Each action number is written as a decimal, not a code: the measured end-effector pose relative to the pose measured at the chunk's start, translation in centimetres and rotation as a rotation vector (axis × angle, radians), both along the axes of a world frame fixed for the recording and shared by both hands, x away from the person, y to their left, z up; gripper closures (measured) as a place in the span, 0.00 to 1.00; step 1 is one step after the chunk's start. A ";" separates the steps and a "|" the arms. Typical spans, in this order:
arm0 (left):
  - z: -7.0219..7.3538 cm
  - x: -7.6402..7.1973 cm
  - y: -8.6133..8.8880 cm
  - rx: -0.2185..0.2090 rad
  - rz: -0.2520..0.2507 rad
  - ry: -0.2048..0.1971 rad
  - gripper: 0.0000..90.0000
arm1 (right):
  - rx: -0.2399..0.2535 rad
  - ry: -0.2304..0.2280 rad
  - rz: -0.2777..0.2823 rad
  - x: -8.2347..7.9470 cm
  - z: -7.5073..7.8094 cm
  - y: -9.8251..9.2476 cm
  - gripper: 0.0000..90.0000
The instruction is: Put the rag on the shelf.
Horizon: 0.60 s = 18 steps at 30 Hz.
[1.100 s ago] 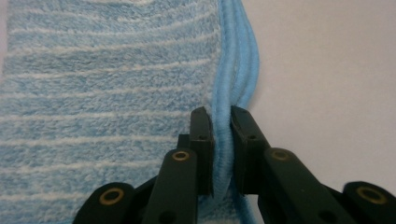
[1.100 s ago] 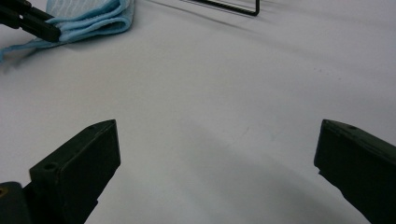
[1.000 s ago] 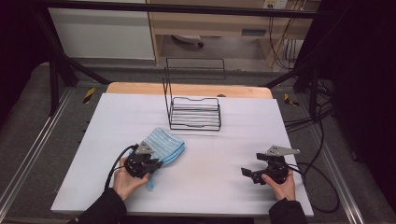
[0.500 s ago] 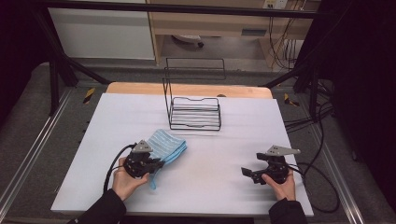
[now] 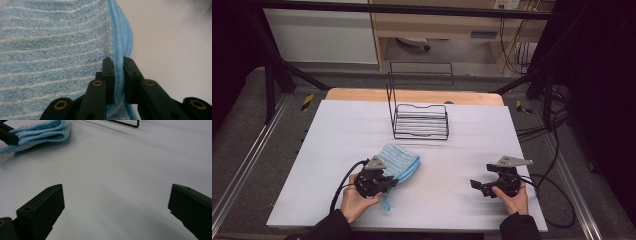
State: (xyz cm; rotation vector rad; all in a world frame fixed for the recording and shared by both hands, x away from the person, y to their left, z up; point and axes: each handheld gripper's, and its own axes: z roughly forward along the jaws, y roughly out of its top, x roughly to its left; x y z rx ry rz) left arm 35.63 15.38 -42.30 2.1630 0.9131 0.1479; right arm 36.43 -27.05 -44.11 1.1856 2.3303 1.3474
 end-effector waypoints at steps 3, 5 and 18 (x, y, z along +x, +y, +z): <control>-0.2 -0.3 -0.8 0.003 -0.002 0.004 0.90 | 0.001 0.001 -0.001 0.0 0.0 0.0 0.01; -0.2 -0.4 -1.2 0.010 -0.006 0.005 0.90 | 0.000 -0.001 -0.001 0.0 0.0 0.0 0.01; -0.2 -0.9 -4.5 -0.031 -0.009 0.028 0.89 | -0.001 -0.001 0.001 0.0 0.0 0.0 0.01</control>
